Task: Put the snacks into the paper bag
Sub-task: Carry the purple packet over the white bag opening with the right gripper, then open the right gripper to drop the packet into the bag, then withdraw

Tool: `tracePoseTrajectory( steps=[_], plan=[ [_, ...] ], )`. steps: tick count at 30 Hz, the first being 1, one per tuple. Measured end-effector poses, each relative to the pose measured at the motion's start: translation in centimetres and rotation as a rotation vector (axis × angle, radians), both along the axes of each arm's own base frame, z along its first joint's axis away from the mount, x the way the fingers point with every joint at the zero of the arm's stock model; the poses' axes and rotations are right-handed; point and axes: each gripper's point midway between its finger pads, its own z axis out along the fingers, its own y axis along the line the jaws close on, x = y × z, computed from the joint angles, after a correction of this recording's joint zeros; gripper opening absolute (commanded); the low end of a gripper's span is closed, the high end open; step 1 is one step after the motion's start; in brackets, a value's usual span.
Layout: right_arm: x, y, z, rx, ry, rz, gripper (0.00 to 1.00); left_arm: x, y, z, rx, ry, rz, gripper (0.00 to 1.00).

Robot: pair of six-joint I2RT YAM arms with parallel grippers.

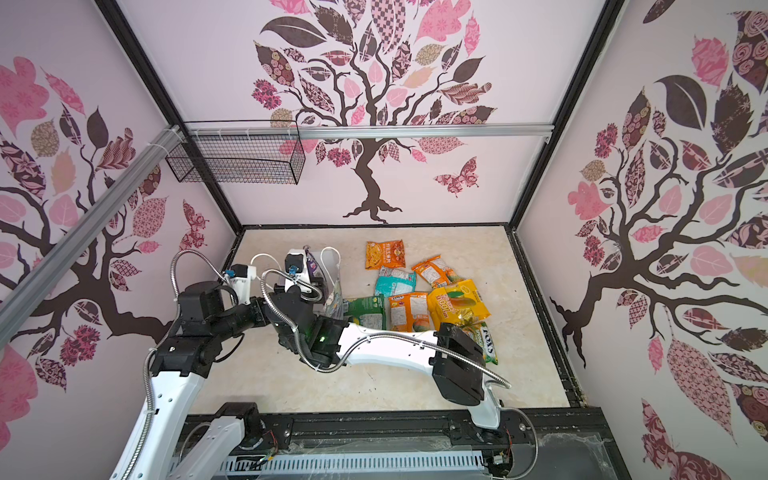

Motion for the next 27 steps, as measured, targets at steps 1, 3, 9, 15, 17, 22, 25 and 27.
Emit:
tracePoseTrajectory(
  steps=[1, 3, 9, 15, 17, 22, 25, 27],
  plan=[
    [0.0, 0.0, -0.5, -0.01, 0.004, 0.0, 0.0, 0.0, 0.0, 0.0, -0.001, 0.0, -0.001, 0.83],
    [0.0, -0.1, -1.5, -0.036, 0.011, 0.0, 0.0, 0.0, 0.0, -0.1, -0.001, 0.003, -0.002, 0.83],
    [-0.1, -0.1, -3.2, -0.077, 0.023, 0.003, 0.14, 0.2, 0.0, -0.3, -0.001, 0.014, -0.003, 0.83],
    [-0.2, -0.1, -2.3, -0.058, 0.016, 0.035, 0.21, 0.2, -0.1, -0.3, -0.003, 0.015, -0.005, 0.83],
    [-0.4, -0.2, -1.6, -0.043, 0.011, 0.047, 0.23, 0.2, -0.1, -0.3, -0.003, 0.016, -0.005, 0.83],
    [-0.8, -0.2, -0.4, -0.02, 0.002, 0.075, 0.27, 0.2, -0.1, -0.4, -0.002, 0.016, -0.004, 0.83],
    [-1.3, 0.5, 0.2, -0.031, 0.001, 0.14, 0.28, 0.2, -0.1, -0.3, -0.003, 0.016, -0.006, 0.82],
    [-1.9, 1.2, 0.7, -0.046, 0.003, 0.21, 0.28, 0.1, -0.2, -0.3, -0.007, 0.016, -0.012, 0.82]
  ],
)
